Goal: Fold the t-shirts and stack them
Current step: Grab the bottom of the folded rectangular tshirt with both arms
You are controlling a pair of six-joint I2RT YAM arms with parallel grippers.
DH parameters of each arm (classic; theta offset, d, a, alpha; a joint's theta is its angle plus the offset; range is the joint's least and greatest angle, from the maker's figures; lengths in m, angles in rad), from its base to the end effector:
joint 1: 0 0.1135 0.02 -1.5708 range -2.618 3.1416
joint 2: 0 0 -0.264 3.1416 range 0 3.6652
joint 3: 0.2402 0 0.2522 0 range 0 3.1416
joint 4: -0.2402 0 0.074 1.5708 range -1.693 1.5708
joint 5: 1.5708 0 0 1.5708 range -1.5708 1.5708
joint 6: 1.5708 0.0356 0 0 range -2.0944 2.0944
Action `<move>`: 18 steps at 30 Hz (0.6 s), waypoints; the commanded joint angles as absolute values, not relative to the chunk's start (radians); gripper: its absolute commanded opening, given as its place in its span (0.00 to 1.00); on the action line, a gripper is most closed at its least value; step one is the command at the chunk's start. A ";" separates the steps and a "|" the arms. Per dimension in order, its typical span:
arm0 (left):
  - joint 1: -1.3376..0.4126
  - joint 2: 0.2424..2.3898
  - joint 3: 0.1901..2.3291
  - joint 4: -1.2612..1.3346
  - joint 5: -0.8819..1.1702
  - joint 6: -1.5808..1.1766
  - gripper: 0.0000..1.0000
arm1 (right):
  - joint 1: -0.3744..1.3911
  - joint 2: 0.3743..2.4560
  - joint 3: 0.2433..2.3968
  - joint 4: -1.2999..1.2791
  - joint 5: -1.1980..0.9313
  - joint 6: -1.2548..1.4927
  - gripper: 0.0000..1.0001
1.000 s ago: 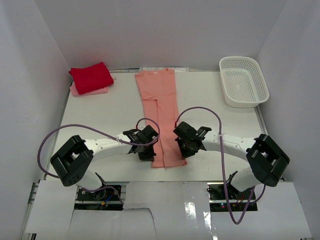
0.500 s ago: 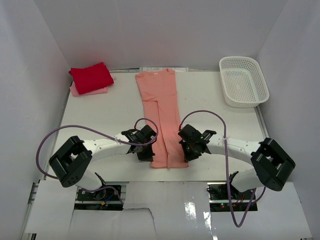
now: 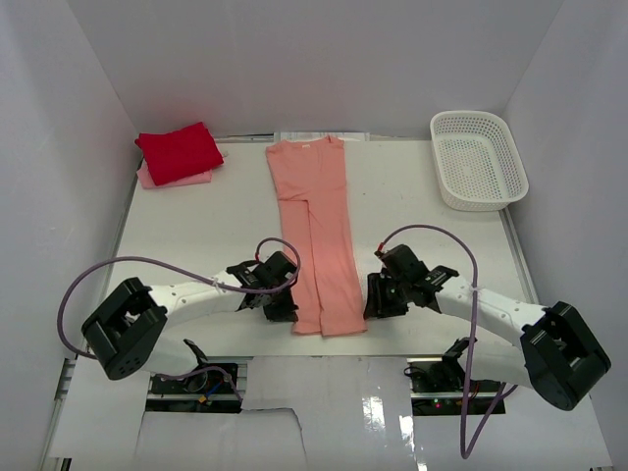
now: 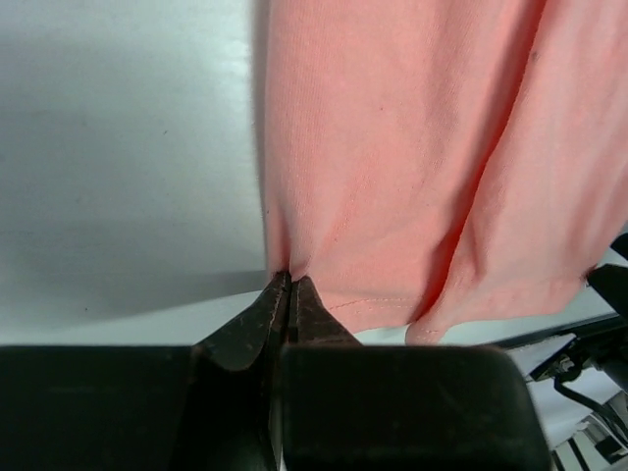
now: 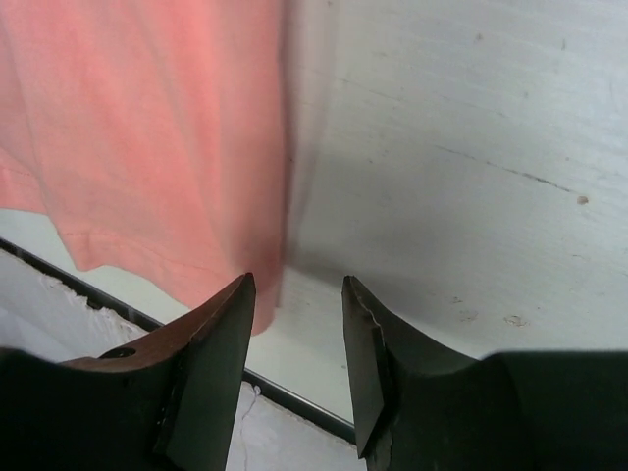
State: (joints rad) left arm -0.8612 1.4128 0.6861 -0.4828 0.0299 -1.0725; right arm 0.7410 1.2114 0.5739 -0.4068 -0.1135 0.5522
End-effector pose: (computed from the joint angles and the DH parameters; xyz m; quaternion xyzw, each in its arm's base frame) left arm 0.1556 -0.1829 0.1538 -0.1010 0.9784 -0.1562 0.0899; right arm 0.1557 0.1479 0.1685 -0.1056 0.9583 0.2002 0.1744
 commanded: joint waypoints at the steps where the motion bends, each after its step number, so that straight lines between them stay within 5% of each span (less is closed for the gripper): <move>1: -0.857 1.327 0.615 -0.454 0.095 -1.130 0.14 | 0.678 1.152 0.483 -0.290 -0.268 0.571 0.48; 10: -0.854 1.276 0.511 -0.367 0.143 -1.170 0.14 | 0.647 1.181 0.351 -0.013 -0.512 0.672 0.48; 18: -0.856 1.301 0.512 -0.357 0.140 -1.164 0.15 | 0.647 1.184 0.328 -0.049 -0.505 0.672 0.49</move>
